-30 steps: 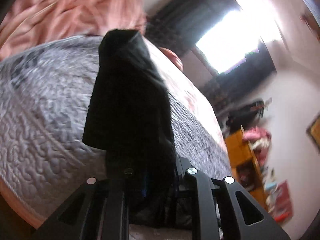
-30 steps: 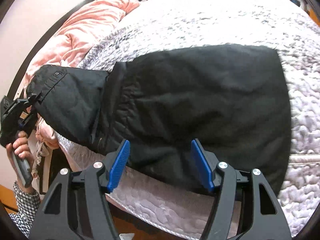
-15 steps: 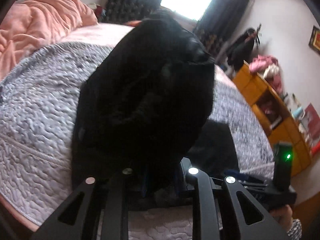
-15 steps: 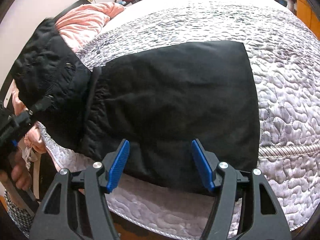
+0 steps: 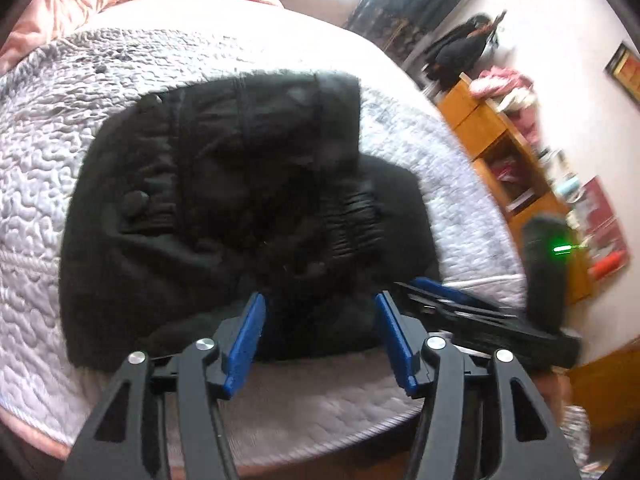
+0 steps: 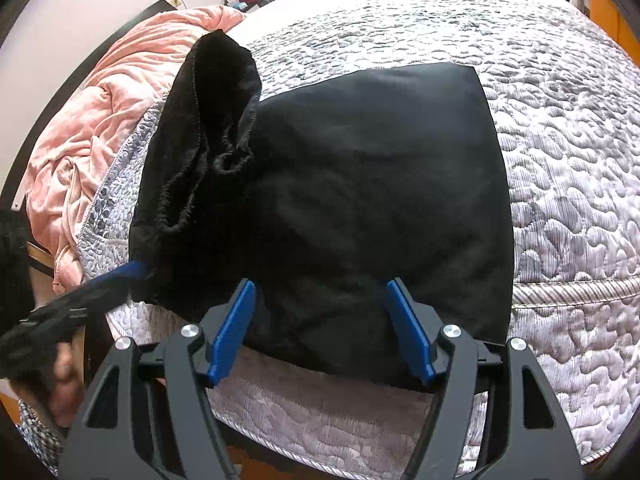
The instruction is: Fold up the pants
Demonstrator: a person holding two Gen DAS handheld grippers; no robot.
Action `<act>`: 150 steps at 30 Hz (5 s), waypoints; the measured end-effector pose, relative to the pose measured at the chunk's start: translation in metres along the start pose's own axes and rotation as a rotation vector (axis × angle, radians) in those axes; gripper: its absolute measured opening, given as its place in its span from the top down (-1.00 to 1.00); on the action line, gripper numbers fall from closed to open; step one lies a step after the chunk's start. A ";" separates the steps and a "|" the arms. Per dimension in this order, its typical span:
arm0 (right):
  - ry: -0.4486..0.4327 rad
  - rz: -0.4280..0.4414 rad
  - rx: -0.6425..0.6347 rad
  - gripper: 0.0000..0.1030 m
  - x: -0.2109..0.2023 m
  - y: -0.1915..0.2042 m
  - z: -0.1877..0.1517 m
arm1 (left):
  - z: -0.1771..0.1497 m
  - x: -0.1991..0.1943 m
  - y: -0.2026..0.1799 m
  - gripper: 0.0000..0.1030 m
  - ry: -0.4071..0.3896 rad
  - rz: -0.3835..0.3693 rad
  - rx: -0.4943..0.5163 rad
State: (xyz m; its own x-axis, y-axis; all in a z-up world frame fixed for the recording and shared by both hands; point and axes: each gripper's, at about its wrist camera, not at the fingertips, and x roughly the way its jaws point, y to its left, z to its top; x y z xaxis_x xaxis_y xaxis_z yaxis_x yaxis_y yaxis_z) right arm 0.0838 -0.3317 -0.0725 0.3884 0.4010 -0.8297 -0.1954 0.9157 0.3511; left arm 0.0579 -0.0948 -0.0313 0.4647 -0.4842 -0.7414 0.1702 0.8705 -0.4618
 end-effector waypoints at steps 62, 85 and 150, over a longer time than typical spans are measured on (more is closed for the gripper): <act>-0.045 0.024 0.035 0.50 -0.056 -0.027 0.033 | 0.014 0.024 0.019 -0.92 -0.010 0.303 0.036; -0.064 -0.041 0.104 -0.10 -0.029 -0.075 0.092 | 0.035 0.055 0.022 -0.92 0.065 0.313 0.049; 0.021 -0.045 0.120 0.35 -0.010 -0.054 -0.013 | 0.049 -0.007 -0.024 -0.92 -0.128 0.273 0.120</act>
State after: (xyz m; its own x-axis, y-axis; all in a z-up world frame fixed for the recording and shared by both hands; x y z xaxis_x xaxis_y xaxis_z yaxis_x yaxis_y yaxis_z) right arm 0.0791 -0.3855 -0.0888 0.3754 0.3599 -0.8541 -0.0681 0.9297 0.3619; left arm 0.0930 -0.1077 0.0084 0.6114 -0.2230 -0.7592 0.1221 0.9746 -0.1880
